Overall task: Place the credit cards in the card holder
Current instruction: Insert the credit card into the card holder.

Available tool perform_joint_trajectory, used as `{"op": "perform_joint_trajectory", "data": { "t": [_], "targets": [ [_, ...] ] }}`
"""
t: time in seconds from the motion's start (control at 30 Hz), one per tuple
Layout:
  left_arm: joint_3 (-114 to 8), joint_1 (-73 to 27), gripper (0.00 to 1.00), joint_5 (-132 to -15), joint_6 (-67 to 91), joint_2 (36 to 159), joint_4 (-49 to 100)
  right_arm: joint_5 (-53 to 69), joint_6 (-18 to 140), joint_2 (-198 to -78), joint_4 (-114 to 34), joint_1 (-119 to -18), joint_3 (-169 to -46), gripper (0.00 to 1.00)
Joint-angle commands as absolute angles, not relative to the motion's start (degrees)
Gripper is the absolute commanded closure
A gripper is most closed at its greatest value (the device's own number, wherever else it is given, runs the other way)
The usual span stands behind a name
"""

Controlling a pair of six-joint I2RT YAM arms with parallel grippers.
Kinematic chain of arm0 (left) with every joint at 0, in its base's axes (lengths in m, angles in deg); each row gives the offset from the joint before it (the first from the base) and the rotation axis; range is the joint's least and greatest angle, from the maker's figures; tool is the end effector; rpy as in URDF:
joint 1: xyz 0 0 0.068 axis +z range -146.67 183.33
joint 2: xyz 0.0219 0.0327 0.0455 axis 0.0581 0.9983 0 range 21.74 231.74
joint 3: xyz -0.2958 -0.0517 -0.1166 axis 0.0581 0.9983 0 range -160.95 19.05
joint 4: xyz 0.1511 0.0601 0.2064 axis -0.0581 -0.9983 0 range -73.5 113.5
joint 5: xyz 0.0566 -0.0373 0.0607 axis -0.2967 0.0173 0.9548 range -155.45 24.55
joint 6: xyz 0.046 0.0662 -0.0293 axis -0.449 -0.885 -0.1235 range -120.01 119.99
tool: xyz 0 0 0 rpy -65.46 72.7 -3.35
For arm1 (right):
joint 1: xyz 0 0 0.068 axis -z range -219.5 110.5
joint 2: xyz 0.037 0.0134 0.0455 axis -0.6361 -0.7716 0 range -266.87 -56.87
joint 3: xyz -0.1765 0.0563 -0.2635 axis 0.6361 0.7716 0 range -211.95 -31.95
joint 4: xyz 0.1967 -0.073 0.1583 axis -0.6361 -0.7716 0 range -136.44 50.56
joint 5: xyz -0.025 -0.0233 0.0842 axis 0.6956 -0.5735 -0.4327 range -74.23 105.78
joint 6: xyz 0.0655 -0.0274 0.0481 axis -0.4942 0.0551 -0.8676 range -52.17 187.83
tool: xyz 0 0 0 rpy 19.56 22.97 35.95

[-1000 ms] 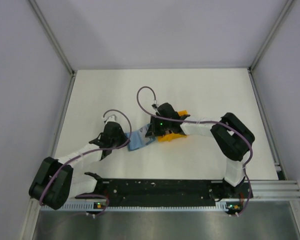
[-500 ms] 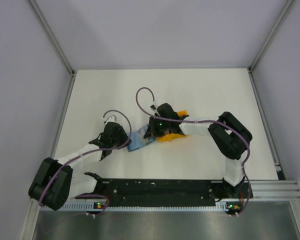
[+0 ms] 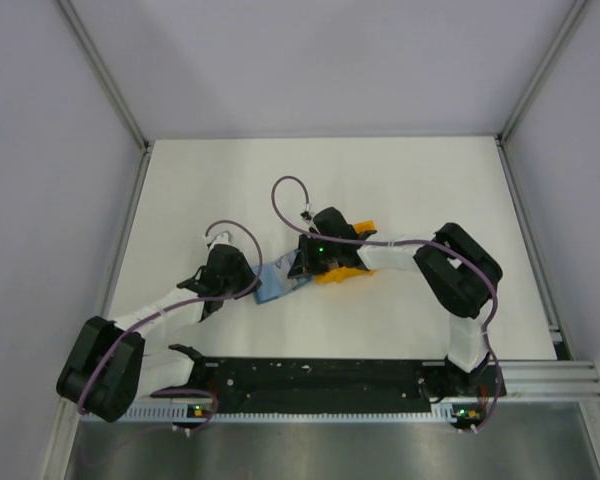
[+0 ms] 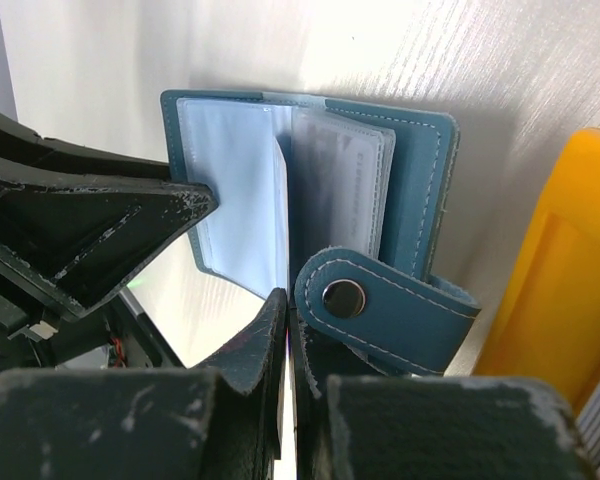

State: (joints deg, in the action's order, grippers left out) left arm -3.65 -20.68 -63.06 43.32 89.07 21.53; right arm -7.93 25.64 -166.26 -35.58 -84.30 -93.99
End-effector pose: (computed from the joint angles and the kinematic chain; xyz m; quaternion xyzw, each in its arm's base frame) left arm 0.2013 -0.0863 0.1648 -0.1635 0.9145 -0.1889 0.3184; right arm 0.2905 0.3312 0.1712 -0.1015 0.8971 0.4028 0.1505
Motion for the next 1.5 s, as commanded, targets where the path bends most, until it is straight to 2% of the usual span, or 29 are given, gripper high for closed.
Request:
{"op": "perform_joint_trajectory", "data": {
  "t": [0.0, 0.3, 0.93, 1.47],
  "targets": [
    [-2.9, -20.3, 0.68, -62.5, 42.7, 88.2, 20.1, -5.3, 27.0, -167.8, -35.8, -83.9, -97.0, 1.00],
    [-3.4, -20.3, 0.69, -63.2, 42.1, 89.6, 20.3, -5.7, 27.6, -170.6, -37.9, -83.8, -98.7, 1.00],
    [-3.3, -20.3, 0.69, -63.0, 42.8, 89.7, 20.9, -1.8, 26.7, -168.2, -39.3, -87.1, -92.4, 1.00],
    [-3.0, -20.2, 0.69, -64.1, 42.7, 90.1, 22.3, -2.9, 27.2, -170.7, -40.9, -89.3, -97.1, 1.00]
  ]
}}
